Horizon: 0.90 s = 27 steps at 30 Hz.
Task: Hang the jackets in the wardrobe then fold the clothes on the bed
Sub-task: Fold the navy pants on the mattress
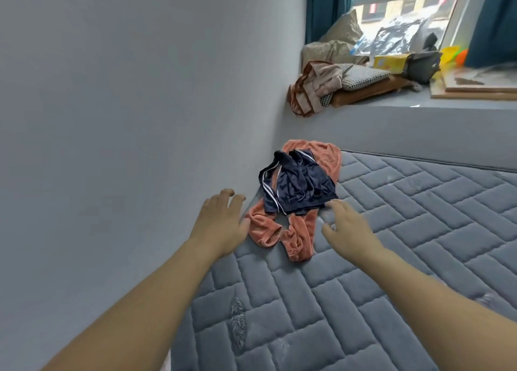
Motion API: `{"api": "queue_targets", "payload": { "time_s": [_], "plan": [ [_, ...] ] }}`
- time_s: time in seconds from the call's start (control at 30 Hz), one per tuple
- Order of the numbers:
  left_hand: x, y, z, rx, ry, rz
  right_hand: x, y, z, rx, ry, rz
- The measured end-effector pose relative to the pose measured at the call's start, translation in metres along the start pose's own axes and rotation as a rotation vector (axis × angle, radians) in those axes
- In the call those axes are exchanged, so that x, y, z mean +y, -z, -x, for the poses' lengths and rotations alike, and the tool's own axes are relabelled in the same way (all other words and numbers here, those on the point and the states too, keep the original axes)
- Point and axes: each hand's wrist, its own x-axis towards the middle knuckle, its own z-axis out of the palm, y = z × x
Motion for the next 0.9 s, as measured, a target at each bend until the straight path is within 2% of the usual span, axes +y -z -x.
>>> {"api": "queue_targets", "payload": {
  "time_s": [0.13, 0.2, 0.37, 0.43, 0.5, 0.57, 0.67, 0.73, 0.83, 0.9],
  "plan": [
    [-0.018, -0.157, -0.064, -0.243, -0.029, 0.068, 0.074, -0.119, -0.072, -0.033, -0.094, 0.020],
    [-0.020, -0.220, -0.094, -0.302, -0.044, 0.120, 0.116, -0.172, -0.100, -0.063, -0.133, 0.048],
    [0.003, -0.330, -0.199, -0.287, -0.052, 0.349, 0.205, -0.281, -0.160, -0.057, -0.204, 0.161],
    [0.018, -0.365, -0.250, -0.253, -0.114, 0.387, 0.240, -0.326, -0.166, -0.130, -0.232, 0.304],
    [0.032, -0.412, -0.309, -0.231, -0.165, 0.401, 0.283, -0.377, -0.167, -0.110, -0.231, 0.388],
    [0.031, -0.443, -0.346, -0.192, -0.168, 0.372, 0.291, -0.389, -0.164, -0.019, -0.203, 0.373],
    [0.046, -0.491, -0.376, -0.113, -0.096, 0.129, 0.308, -0.394, -0.170, -0.043, -0.185, 0.346],
    [0.056, -0.495, -0.386, -0.041, -0.060, -0.009, 0.307, -0.392, -0.170, -0.012, -0.185, 0.334],
    [0.068, -0.483, -0.381, 0.027, -0.077, 0.051, 0.308, -0.387, -0.167, 0.004, -0.185, 0.327],
    [0.062, -0.479, -0.343, 0.052, -0.174, 0.188, 0.310, -0.387, -0.168, 0.044, -0.187, 0.323]
  ]
}}
